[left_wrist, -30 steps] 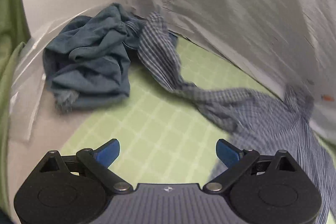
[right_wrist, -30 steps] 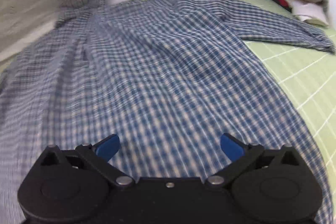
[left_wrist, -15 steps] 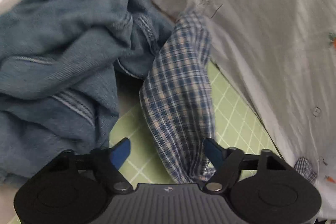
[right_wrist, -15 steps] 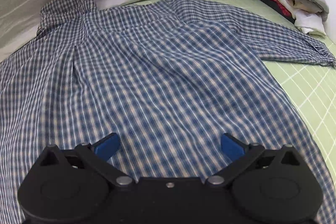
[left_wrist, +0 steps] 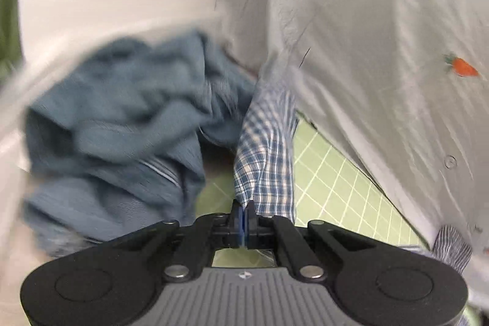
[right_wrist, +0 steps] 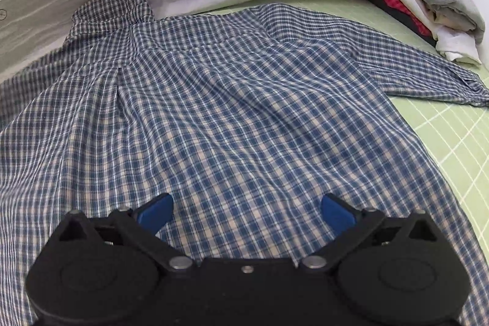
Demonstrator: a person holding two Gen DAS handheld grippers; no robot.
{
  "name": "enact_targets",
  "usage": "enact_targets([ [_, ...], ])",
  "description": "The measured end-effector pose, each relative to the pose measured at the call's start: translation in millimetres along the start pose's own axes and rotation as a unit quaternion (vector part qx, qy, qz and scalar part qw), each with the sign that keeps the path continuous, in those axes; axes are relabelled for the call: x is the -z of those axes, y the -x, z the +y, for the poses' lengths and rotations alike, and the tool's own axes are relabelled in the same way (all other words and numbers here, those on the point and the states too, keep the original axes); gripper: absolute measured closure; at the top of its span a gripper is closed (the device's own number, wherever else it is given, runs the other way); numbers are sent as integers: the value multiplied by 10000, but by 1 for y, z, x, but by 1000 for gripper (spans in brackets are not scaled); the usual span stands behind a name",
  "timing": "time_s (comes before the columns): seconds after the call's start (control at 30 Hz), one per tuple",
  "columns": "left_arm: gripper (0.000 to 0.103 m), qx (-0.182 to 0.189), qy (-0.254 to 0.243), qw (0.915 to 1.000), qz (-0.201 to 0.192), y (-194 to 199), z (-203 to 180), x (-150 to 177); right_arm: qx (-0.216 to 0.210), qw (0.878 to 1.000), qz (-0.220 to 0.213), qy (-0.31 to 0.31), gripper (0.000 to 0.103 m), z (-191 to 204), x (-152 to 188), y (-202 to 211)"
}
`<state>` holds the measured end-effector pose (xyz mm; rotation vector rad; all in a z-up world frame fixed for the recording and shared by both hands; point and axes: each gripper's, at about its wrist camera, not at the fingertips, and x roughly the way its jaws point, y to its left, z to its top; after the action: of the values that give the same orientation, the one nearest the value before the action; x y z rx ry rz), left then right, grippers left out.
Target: Fold clothes
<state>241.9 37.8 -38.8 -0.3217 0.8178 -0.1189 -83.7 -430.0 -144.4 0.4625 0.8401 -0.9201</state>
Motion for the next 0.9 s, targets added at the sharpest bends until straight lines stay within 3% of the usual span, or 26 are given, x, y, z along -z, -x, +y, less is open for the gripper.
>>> enact_targets([
  [0.1,103,-173,-852,9947,-545,34,-28,2,-63,9999,-51,73,0,-5,2,0],
  [0.23,103,-190,-2004,9729,-1138,51,-75,9,-107,9998,-98,118,0,-11,2,0],
  [0.37,103,436,-2322,9678,-863,26,-111,18,-152,9996,-120,182,0,-13,1,0],
  [0.47,102,782,-2705,9585,-459,-4,-144,40,-160,9996,-138,209,0,-8,2,1],
  [0.57,100,1214,-2831,9504,426,-42,-169,68,-160,9995,-185,212,0,-7,4,1],
  [0.67,92,1258,-2787,9498,658,-42,-168,80,-150,9995,-211,201,0,-6,3,0],
  [0.73,70,1270,-2763,9495,770,-40,-166,87,-134,9995,-217,182,0,-5,2,-1],
  [0.9,47,1087,-2743,9548,370,-12,-134,66,-62,9994,-322,94,0,-3,5,-1],
])
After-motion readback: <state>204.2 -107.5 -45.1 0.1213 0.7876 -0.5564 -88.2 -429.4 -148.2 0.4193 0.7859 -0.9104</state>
